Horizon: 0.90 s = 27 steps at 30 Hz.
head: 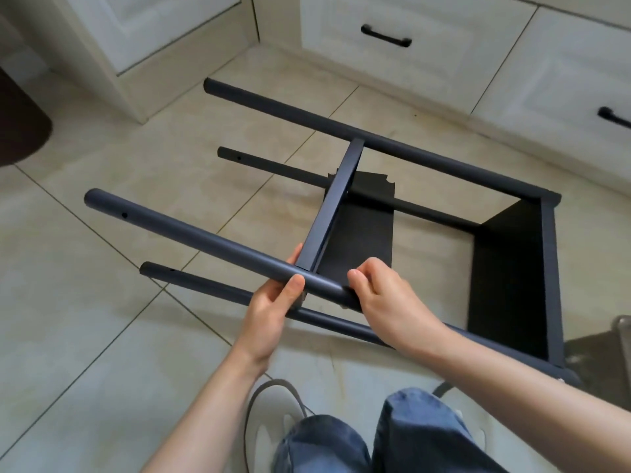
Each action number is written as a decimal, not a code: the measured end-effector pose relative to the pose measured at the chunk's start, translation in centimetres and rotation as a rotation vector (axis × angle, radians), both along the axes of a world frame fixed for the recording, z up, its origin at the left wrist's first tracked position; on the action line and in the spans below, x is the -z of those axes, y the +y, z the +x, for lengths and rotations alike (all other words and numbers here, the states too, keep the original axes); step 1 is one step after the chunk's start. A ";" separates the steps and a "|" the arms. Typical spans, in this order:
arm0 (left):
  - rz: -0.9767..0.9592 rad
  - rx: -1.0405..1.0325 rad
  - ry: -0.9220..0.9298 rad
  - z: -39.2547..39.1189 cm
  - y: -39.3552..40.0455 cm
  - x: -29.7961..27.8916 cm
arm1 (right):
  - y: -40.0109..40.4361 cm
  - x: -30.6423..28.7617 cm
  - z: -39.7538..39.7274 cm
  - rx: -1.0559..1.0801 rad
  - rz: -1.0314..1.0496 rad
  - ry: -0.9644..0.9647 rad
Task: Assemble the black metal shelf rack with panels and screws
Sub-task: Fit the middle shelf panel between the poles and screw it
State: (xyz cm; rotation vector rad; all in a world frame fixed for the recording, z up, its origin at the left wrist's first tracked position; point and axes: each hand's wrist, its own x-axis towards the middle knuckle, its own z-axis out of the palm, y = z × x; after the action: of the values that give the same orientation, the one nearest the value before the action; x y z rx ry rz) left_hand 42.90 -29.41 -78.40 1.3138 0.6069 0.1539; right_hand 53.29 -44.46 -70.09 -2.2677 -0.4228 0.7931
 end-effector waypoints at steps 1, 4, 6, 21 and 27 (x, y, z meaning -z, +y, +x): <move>-0.009 0.001 0.009 -0.3 0.0 0.2 | 0.0 0.0 -0.1 -0.009 -0.007 0.016; -0.036 0.000 0.029 -1.1 -0.4 0.8 | -0.2 0.3 -0.2 -0.014 -0.007 0.063; -0.070 -0.005 0.043 -1.5 -0.7 1.1 | -0.5 0.5 -0.1 -0.023 -0.009 0.093; -0.064 0.031 0.069 -1.9 -1.1 1.3 | -1.0 1.8 3.6 0.038 0.203 0.391; -0.040 0.048 0.089 -1.9 -0.9 1.2 | -0.7 2.8 4.6 -0.076 0.241 0.420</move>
State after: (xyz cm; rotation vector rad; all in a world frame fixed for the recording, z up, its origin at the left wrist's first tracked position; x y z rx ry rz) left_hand 40.99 -30.34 -79.61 1.3003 0.6504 0.0433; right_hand 57.89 -45.18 -72.90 -1.8116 -0.3833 1.1603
